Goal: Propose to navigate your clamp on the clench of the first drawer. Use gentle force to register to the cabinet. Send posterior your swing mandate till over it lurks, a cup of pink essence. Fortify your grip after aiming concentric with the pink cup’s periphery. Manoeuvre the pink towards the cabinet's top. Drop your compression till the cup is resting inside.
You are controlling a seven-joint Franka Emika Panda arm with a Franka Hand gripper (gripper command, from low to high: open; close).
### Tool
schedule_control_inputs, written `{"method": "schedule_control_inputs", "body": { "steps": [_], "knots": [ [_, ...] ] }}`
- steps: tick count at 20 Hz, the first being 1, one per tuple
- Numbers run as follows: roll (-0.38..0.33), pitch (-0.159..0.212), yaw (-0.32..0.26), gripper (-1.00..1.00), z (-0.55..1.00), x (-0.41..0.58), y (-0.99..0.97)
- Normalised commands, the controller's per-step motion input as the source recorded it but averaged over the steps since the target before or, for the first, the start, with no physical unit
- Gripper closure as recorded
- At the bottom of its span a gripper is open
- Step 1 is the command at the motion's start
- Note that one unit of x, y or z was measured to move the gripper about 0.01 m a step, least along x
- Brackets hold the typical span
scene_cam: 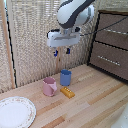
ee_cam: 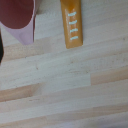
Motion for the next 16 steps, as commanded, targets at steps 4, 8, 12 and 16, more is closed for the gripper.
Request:
{"method": "schedule_control_inputs", "body": {
  "steps": [4,8,12,16],
  "knots": [
    [-0.361,-0.006,0.141,-1.0,0.08,-0.009,-0.01],
    [-0.311,-0.003,0.147,-1.0,0.25,0.0,0.0],
    [-0.292,-0.022,0.148,-1.0,0.27,0.0,0.0],
    [-0.296,-0.038,0.156,-1.0,0.25,0.0,-0.01]
  ]
}}
